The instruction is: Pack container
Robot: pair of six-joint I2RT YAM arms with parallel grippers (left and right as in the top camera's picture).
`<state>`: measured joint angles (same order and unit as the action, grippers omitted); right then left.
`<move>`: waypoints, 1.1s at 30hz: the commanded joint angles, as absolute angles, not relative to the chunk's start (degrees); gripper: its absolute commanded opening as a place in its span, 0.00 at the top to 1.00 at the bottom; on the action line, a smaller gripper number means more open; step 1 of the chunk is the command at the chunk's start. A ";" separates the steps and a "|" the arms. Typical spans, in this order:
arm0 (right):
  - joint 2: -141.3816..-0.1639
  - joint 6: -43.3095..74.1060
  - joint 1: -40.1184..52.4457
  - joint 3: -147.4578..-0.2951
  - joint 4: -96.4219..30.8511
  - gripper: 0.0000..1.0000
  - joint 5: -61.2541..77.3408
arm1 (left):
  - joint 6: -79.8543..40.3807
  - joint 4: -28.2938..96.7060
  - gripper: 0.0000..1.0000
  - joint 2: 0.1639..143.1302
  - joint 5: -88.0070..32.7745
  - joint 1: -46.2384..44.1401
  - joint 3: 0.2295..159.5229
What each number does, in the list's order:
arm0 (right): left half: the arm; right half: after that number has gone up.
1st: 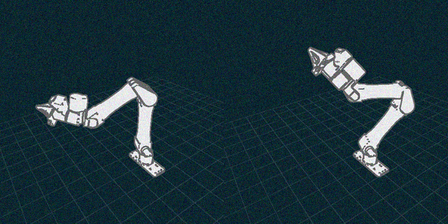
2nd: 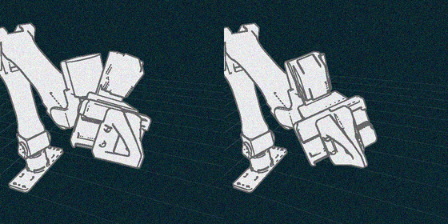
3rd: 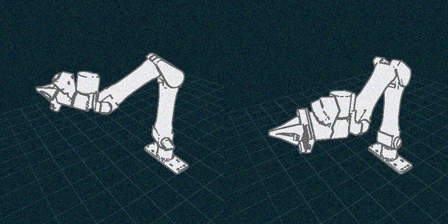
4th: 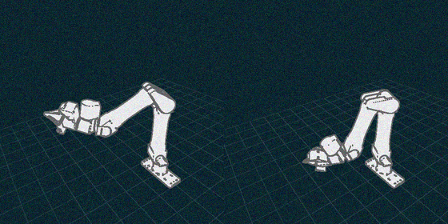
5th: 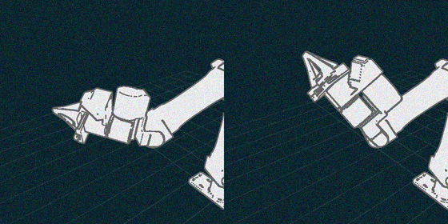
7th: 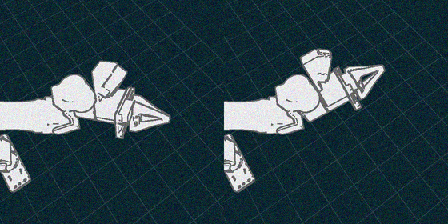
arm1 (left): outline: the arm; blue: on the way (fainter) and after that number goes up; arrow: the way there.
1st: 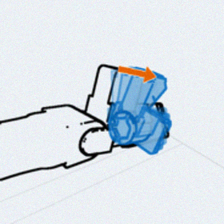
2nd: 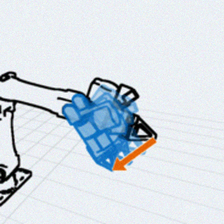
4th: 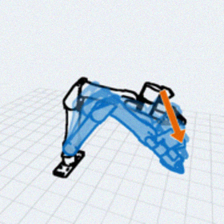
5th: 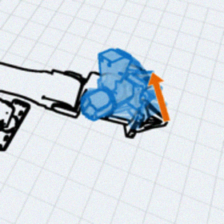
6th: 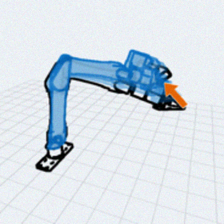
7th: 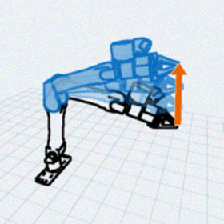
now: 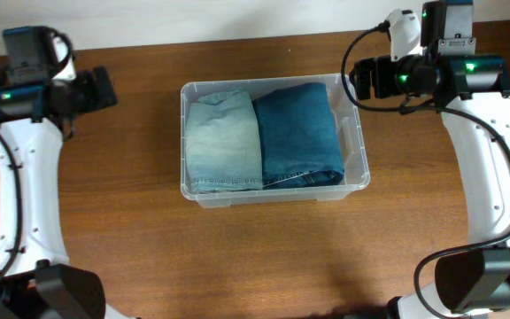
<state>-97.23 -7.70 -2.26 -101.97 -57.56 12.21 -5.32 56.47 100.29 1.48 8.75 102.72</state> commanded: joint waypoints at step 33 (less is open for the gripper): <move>-29.52 -7.68 -2.26 -54.41 -61.80 0.02 8.32 | -6.37 66.46 0.00 35.70 -1.74 13.30 53.54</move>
<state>-29.52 -7.66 -2.24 -54.87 -60.51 8.99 -5.63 64.51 35.88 -1.10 13.21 53.78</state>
